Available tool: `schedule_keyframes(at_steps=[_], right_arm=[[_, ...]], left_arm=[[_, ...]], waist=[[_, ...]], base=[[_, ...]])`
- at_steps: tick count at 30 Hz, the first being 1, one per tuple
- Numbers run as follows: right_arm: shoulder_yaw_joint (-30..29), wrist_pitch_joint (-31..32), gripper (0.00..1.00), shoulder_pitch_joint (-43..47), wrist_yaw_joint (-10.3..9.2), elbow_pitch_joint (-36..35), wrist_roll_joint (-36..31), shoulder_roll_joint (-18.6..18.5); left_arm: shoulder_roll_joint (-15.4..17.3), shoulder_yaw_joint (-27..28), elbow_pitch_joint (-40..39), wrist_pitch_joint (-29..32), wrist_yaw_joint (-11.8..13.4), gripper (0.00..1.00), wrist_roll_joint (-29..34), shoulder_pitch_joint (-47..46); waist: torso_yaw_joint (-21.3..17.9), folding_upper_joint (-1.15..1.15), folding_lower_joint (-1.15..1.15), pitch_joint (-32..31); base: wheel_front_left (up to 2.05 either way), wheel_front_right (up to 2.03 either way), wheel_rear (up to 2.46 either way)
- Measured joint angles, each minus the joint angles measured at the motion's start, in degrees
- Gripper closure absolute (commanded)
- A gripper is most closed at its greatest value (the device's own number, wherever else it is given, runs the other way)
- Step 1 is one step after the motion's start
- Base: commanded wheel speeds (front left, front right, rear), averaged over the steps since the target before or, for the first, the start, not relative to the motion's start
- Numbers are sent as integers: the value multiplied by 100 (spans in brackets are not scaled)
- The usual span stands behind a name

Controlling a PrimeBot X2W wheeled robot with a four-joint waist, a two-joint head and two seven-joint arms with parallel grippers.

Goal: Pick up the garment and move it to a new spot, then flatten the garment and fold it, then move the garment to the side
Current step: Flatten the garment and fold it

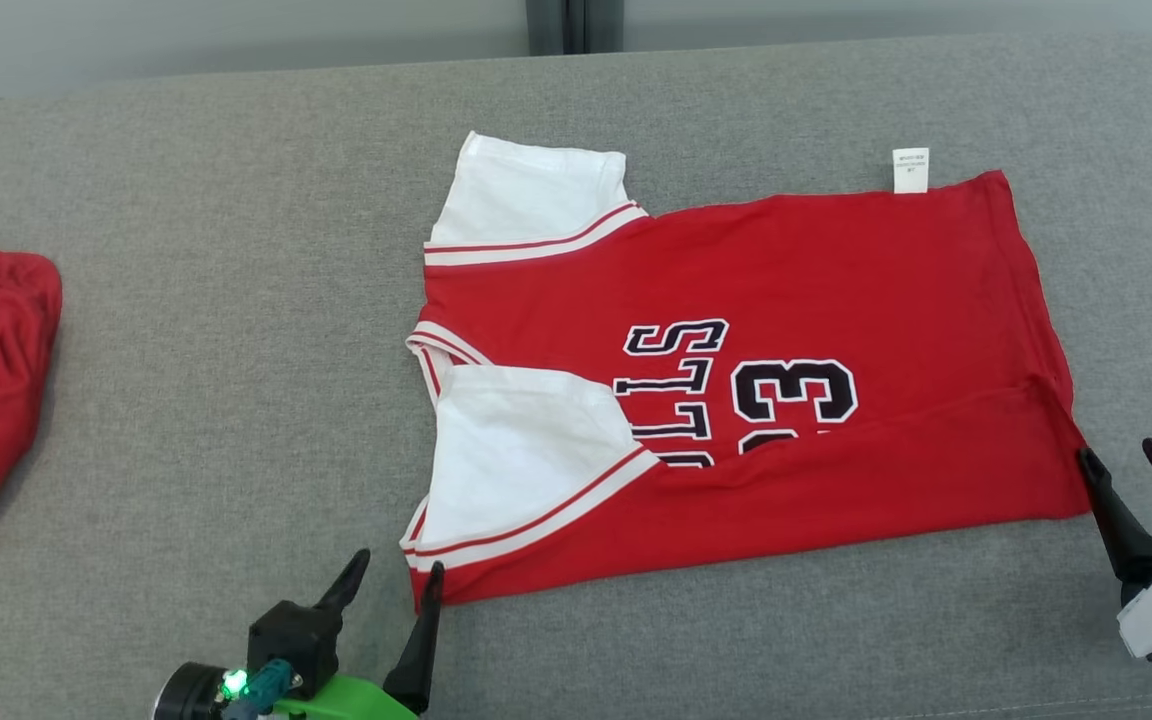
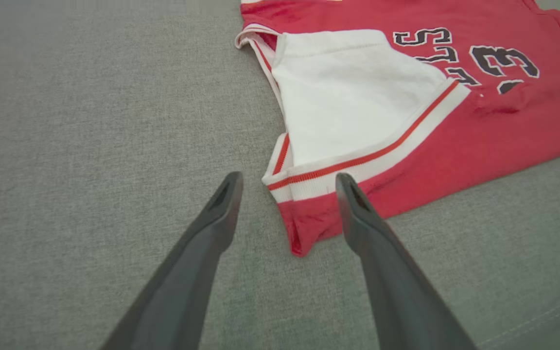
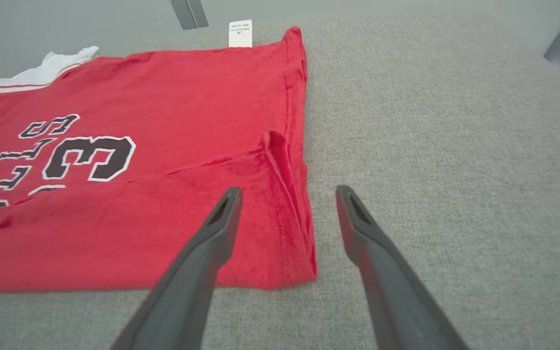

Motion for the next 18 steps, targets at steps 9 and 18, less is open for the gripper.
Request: schedule_keyframes(at_steps=[9,18], right_arm=[[-530,0,0,-235,-1,-642,-617,474],[-600,0,0,-795,-1,-983,-914,700]], left_arm=[[523,570,-848,298,-165,0,108,-1214],[576,831,4,1637,-1304,0,-348,-3815]], waist=[[-59,0,0,219],[-135,0,0,892]], base=[[0,0,0],[0,0,0]])
